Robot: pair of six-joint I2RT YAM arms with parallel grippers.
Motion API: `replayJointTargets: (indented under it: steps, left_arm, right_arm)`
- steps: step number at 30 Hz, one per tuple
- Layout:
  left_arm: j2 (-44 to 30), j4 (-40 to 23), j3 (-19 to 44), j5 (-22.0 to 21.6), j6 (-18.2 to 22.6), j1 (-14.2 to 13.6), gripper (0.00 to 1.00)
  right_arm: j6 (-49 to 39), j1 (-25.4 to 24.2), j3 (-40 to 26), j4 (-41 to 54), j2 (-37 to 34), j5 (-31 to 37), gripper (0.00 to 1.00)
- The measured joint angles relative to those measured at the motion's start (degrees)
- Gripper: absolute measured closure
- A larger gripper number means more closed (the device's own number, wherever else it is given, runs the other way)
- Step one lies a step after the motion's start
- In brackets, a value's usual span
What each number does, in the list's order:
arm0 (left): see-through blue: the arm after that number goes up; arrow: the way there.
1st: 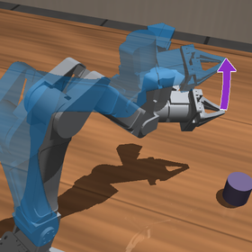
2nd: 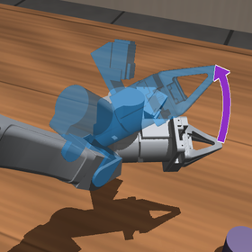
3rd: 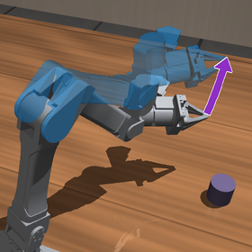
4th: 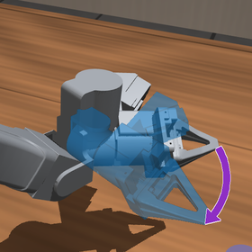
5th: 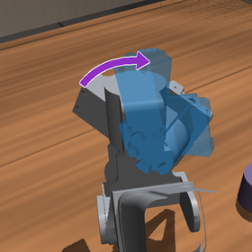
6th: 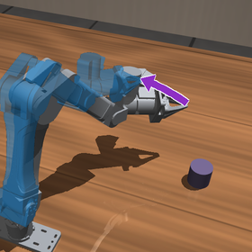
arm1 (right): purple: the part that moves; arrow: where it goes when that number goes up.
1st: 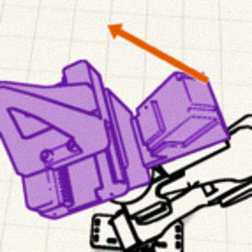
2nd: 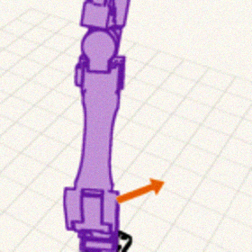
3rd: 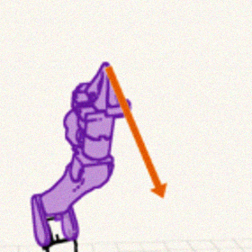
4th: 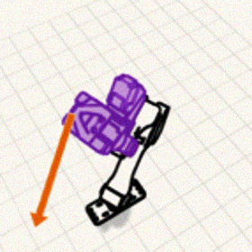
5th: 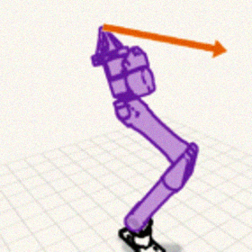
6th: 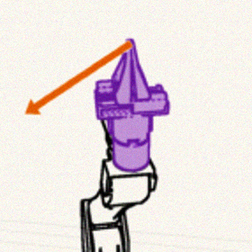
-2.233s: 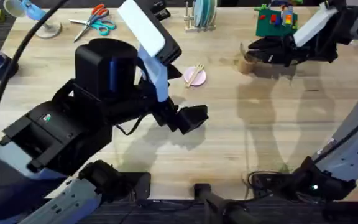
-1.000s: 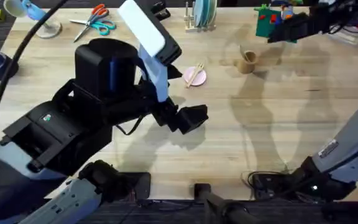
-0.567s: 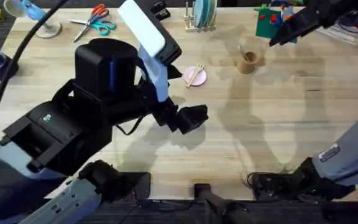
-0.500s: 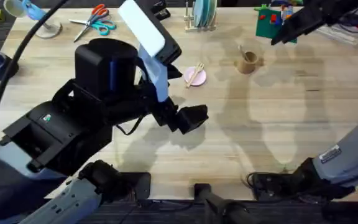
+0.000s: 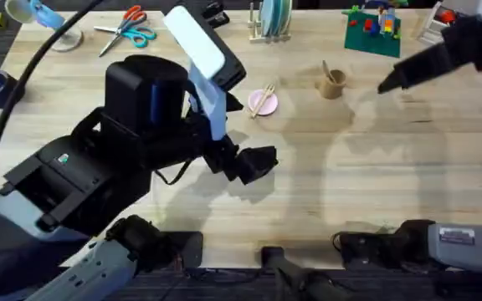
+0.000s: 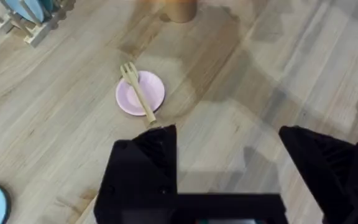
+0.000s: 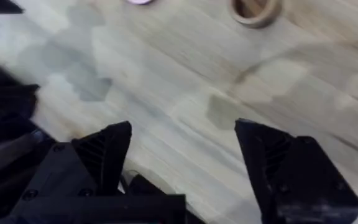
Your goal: Pick up a utensil and set it on the pink plate, then put the other utensil in the container.
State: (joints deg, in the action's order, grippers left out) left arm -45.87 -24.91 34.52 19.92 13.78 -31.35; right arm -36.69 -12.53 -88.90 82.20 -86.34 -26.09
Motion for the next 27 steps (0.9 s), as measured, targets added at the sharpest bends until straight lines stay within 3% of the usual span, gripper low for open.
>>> replayJointTargets:
  steps: [8, 15, 20, 27]
  left_arm:
    - [0.02, 0.0, 0.0, 0.0, 0.02, 0.0, 0.007]
    - [0.01, 0.02, 0.0, 0.01, 0.0, 0.0, 0.007]
    - [0.02, 0.02, 0.0, 0.01, 0.0, 0.0, 0.005]
    - [0.0, 0.02, 0.0, 0.02, 0.0, 0.0, 0.006]
  right_arm:
    - [8.19, 0.0, 9.37, -6.01, 16.28, 7.93, 0.007]
    - [12.99, 0.0, 17.03, -10.77, 25.17, 11.5, 0.007]
    - [14.31, 0.0, 21.76, -11.61, 28.21, 11.96, 0.007]
    - [14.65, 0.0, 22.42, -11.39, 28.08, 12.39, 0.007]
